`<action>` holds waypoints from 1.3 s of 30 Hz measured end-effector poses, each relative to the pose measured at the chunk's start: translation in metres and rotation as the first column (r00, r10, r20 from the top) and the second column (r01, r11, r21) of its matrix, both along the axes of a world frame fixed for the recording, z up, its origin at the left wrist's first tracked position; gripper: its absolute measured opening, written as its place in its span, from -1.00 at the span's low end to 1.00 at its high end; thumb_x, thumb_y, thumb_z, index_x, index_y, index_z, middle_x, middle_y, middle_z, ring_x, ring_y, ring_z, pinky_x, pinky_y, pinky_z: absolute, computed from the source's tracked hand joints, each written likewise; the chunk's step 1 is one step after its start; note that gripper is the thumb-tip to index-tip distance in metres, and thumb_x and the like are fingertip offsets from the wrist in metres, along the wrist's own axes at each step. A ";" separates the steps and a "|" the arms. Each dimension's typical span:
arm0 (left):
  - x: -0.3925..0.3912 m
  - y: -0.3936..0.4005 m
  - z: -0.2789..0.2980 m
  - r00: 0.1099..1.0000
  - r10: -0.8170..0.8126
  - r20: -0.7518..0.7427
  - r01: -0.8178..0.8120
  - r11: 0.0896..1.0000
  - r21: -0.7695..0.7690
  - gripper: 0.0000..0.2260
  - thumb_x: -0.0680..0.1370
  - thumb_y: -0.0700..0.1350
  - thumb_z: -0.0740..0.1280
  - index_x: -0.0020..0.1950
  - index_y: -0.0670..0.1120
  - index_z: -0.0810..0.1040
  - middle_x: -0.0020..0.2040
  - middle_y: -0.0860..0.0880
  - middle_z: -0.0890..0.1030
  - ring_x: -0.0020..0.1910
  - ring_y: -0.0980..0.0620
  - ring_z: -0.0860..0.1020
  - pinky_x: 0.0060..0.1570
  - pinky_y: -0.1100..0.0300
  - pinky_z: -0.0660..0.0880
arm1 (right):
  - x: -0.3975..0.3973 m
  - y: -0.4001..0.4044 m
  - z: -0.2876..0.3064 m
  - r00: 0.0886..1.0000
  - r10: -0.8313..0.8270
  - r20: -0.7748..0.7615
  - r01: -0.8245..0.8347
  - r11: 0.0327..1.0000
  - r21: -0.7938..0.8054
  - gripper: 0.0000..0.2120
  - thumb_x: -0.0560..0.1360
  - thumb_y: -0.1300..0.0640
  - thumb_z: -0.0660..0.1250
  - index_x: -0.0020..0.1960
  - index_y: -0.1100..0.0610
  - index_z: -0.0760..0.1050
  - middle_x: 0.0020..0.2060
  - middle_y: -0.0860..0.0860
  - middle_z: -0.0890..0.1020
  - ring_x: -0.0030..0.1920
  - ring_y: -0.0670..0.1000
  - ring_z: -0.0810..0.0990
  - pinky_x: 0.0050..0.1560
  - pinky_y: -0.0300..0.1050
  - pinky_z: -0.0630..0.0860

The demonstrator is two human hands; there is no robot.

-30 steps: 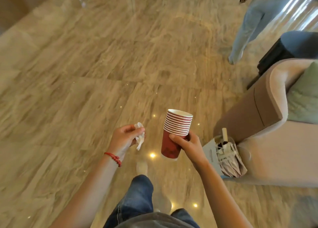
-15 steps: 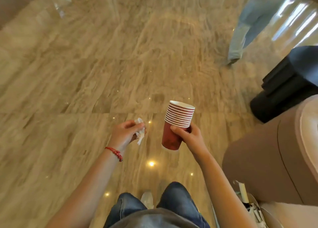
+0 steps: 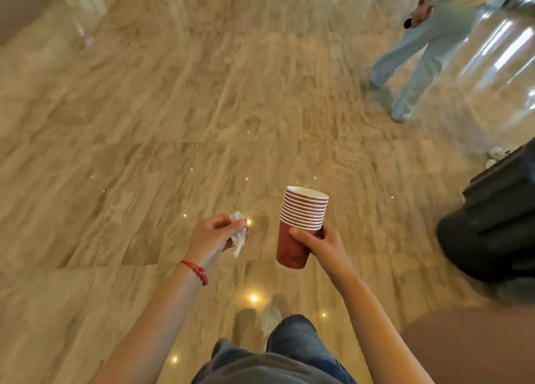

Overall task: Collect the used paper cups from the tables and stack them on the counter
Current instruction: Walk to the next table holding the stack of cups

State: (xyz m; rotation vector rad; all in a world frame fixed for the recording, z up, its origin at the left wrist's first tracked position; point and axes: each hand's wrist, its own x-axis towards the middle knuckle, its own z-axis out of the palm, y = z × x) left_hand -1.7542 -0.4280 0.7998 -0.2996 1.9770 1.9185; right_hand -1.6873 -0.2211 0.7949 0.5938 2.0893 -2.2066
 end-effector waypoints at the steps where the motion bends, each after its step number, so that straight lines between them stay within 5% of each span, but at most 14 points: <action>1: -0.027 0.007 0.002 1.000 -0.011 -0.006 0.011 1.000 0.001 -0.88 0.42 -0.18 0.43 -0.29 -0.21 0.61 -0.28 -0.15 0.64 -0.22 -0.07 0.61 -0.18 0.14 0.55 | -0.028 0.008 0.003 1.000 0.005 -0.007 -0.005 1.000 -0.002 -0.73 0.36 0.19 0.49 0.01 0.00 0.54 -0.16 -0.11 0.70 -0.10 -0.15 0.66 -0.18 -0.34 0.54; 5: -0.124 0.031 0.005 1.000 0.021 -0.003 -0.021 0.999 0.029 -0.84 0.41 -0.16 0.44 -0.39 -0.06 0.64 -0.35 -0.06 0.65 -0.26 0.00 0.64 -0.22 0.20 0.56 | -0.128 0.030 0.010 1.000 0.028 -0.005 -0.028 1.000 0.007 -0.72 0.37 0.20 0.49 0.01 -0.04 0.53 -0.17 -0.15 0.70 -0.10 -0.19 0.65 -0.19 -0.37 0.53; 13: -0.334 0.063 -0.028 0.999 0.039 0.017 -0.039 0.999 0.026 -0.89 0.41 -0.21 0.44 -0.23 -0.25 0.60 -0.37 -0.06 0.66 -0.31 0.01 0.64 -0.24 0.18 0.57 | -0.335 0.064 -0.019 1.000 0.002 0.014 -0.002 1.000 0.016 -0.68 0.36 0.17 0.49 0.07 0.01 0.53 -0.12 -0.11 0.68 -0.11 -0.19 0.65 -0.22 -0.38 0.52; 20: -0.545 0.086 -0.001 0.999 -0.007 -0.032 0.009 0.999 0.040 -0.83 0.43 -0.24 0.41 -0.37 -0.13 0.61 -0.40 -0.04 0.64 -0.35 0.06 0.63 -0.33 0.28 0.55 | -0.530 0.095 -0.002 0.998 -0.057 0.006 0.056 0.998 0.007 -0.70 0.37 0.19 0.49 0.05 -0.01 0.52 -0.10 -0.09 0.67 -0.11 -0.18 0.65 -0.21 -0.37 0.53; 30: -0.775 0.153 -0.019 0.999 -0.037 0.031 0.036 0.999 0.029 -0.92 0.43 -0.21 0.42 -0.24 -0.21 0.61 -0.33 -0.08 0.65 -0.32 0.03 0.62 -0.30 0.26 0.53 | -0.749 0.154 -0.022 0.995 -0.094 0.043 0.095 0.995 -0.024 -0.59 0.20 -0.04 0.50 0.02 -0.06 0.52 -0.13 -0.21 0.69 -0.09 -0.19 0.65 -0.22 -0.38 0.53; 36: -0.937 0.204 -0.024 1.000 -0.015 0.016 0.015 1.000 -0.025 -0.88 0.43 -0.21 0.42 -0.23 -0.27 0.60 -0.32 -0.12 0.61 -0.33 0.00 0.57 -0.36 0.30 0.52 | -0.917 0.210 -0.024 0.997 -0.080 0.023 0.080 0.996 -0.023 -0.70 0.37 0.14 0.47 0.07 -0.03 0.51 -0.06 -0.07 0.68 -0.04 -0.13 0.65 -0.16 -0.33 0.56; 39: -1.012 0.227 -0.012 1.000 -0.011 -0.002 0.011 1.000 -0.014 -0.84 0.43 -0.21 0.43 -0.36 -0.09 0.66 -0.35 -0.06 0.65 -0.32 0.02 0.62 -0.31 0.25 0.55 | -0.997 0.235 -0.008 0.999 -0.050 -0.003 0.050 0.999 -0.012 -0.70 0.39 0.19 0.46 0.06 -0.04 0.51 -0.05 -0.08 0.66 -0.06 -0.17 0.65 -0.17 -0.35 0.55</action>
